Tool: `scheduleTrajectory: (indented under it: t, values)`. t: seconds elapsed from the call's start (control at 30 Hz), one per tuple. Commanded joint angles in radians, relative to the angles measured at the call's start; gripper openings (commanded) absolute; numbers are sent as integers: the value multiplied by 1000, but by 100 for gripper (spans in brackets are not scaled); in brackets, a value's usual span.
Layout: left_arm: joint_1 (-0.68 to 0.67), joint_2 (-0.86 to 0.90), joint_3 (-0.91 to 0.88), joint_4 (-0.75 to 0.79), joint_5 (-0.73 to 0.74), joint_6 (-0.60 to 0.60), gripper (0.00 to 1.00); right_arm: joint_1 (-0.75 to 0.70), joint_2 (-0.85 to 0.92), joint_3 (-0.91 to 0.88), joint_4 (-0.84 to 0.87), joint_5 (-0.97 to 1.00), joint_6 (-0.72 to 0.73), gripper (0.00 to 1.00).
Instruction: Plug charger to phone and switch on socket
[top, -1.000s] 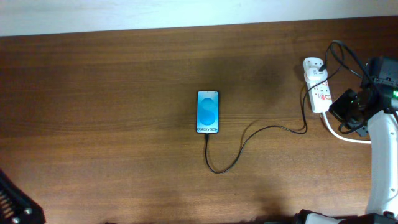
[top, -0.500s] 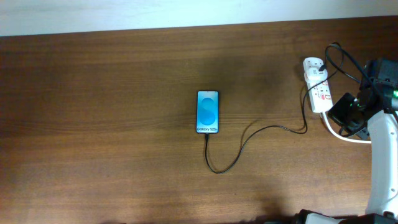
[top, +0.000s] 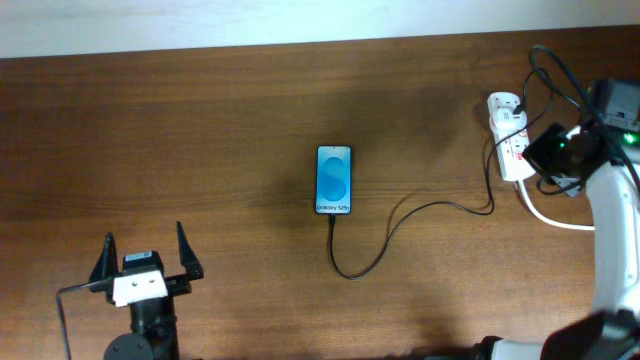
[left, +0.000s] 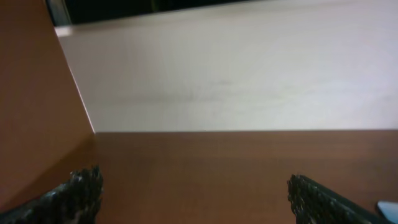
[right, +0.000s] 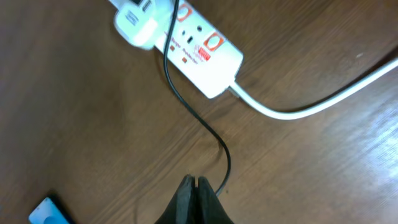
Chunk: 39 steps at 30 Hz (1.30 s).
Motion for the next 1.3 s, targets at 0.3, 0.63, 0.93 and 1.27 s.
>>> scheduleTrajectory:
  t: [0.3,0.63,0.93,1.27]
  values:
    - [2,-6,-79,-79,7,2,99,-108,404,186,129,-246,147,4]
    - [2,-6,-79,-406,7,2,100,-106,532,186,376,-270,256,4]
    - [2,-6,-79,-577,7,2,99,-106,580,186,443,-210,274,4]
    - [2,-6,-79,-577,7,2,99,-106,624,186,473,-220,304,4]
